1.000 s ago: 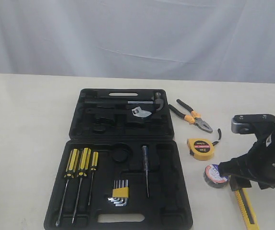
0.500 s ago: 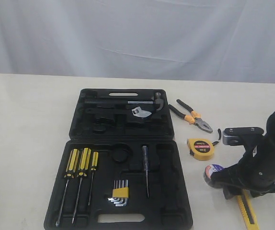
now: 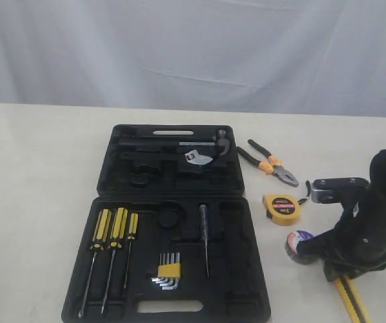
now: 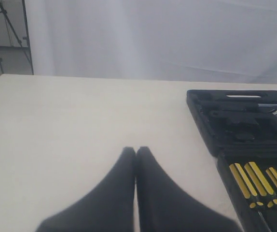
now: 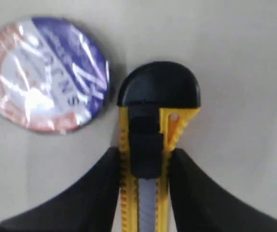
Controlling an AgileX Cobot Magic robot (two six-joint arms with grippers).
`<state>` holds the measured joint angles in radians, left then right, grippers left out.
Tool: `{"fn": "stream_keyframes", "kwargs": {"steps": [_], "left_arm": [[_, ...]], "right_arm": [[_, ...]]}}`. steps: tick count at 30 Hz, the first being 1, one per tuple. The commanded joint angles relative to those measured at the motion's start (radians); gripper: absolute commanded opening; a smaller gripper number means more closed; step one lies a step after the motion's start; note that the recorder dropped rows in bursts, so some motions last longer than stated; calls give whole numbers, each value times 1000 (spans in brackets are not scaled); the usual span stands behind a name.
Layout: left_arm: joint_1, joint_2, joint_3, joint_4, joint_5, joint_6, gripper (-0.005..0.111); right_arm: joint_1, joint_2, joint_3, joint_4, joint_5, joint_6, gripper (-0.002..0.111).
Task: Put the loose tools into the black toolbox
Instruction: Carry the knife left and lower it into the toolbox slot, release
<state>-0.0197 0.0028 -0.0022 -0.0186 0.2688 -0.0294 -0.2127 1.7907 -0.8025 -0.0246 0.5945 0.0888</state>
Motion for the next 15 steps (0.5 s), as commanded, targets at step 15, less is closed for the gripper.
{"fn": "stream_keyframes", "kwargs": {"steps": [15], "left_arm": [[-2, -3, 2, -2, 0, -1, 0]], "right_arm": [[386, -318, -104, 103, 103, 338, 0]]}}
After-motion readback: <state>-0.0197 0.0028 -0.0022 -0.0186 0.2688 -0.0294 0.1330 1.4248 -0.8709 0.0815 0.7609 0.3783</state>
